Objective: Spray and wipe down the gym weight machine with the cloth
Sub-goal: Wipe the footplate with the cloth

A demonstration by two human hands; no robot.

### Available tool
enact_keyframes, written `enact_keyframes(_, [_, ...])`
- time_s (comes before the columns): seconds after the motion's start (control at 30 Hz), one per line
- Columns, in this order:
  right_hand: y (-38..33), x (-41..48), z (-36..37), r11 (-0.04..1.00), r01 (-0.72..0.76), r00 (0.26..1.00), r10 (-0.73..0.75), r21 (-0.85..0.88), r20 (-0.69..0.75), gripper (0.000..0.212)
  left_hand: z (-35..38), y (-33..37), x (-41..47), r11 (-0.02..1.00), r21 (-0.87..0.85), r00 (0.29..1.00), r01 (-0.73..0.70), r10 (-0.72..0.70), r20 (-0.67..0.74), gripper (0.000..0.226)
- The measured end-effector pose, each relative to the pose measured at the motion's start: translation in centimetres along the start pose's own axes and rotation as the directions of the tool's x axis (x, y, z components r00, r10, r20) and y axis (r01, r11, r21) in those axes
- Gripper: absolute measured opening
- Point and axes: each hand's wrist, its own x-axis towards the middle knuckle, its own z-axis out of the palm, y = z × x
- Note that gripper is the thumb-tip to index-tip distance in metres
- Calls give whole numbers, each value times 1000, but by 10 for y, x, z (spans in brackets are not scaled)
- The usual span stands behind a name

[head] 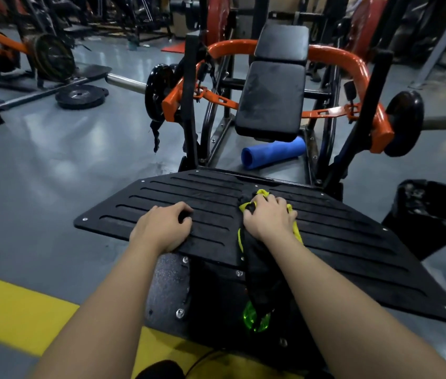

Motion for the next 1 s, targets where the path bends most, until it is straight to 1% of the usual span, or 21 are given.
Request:
enact_keyframes(0.23, [2,89,19,1000,-23,1000,23,12,18,45,9,-4,7,1000,10,998,26,-26,-51,38])
enact_keyframes(0.3, [5,115,23,999,-35,999,35,17,19,45,10,-6,7,999,11,998,45,-45,-35,39])
enact_keyframes(0.4, [11,152,28,998,-63,998,63,17,24,46,12,-7,11,999,32,999,37,-37,-14,39])
enact_keyframes(0.53, [12,178,33,997,-77,996,77,-12,53,49,12,-9,11,999,21,1000,25,-25,-14,39])
enact_keyframes(0.63, [14,173,31,999,-47,997,48,-22,56,50,10,-10,9,999,14,999,35,-35,-11,38])
enact_keyframes(0.8, [27,149,21,1000,-2,999,1,27,37,53,8,-5,9,999,-2,999,38,-38,2,38])
enact_keyframes(1.0, [40,101,13,993,114,989,-114,2,95,56,3,1,1,999,3,999,53,-53,-8,40])
